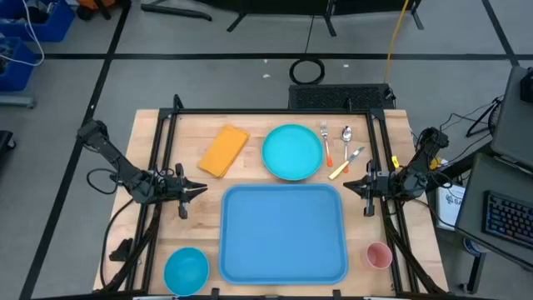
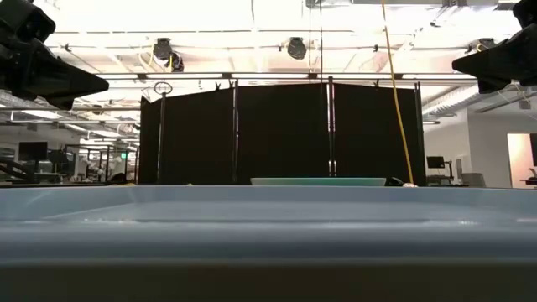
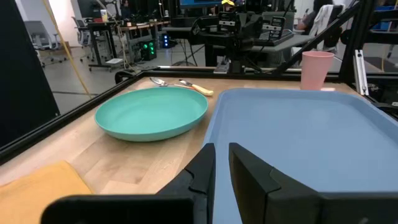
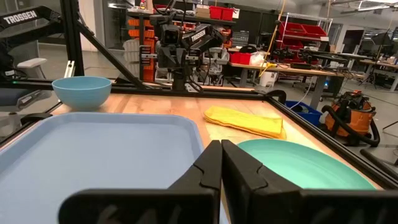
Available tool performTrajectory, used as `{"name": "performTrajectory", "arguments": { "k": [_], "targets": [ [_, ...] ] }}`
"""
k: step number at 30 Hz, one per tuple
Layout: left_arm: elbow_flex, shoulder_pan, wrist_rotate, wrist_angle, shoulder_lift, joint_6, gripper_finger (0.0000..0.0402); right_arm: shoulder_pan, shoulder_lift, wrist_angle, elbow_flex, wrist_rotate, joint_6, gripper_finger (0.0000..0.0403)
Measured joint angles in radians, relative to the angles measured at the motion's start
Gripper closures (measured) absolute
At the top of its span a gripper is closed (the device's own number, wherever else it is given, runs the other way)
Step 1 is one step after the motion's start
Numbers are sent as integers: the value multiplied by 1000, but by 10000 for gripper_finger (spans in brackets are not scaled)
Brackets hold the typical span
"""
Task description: Set up tray
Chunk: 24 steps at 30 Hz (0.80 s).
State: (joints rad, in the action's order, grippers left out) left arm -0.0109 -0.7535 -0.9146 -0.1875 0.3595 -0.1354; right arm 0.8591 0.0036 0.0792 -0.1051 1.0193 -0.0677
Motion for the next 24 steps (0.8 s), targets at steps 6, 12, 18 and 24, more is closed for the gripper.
{"name": "performTrajectory", "arguments": {
  "k": [6,12,18,24],
  "targets": [
    [0,0,0,0,0,0,350,0,0,0,0,0,3,403],
    [0,0,0,0,0,0,350,0,0,-13,0,0,71,403],
    [0,0,0,0,0,0,350,0,0,-89,3,-2,128,403],
    [0,0,0,0,0,0,350,0,0,-171,3,1,312,403]
  ]
}}
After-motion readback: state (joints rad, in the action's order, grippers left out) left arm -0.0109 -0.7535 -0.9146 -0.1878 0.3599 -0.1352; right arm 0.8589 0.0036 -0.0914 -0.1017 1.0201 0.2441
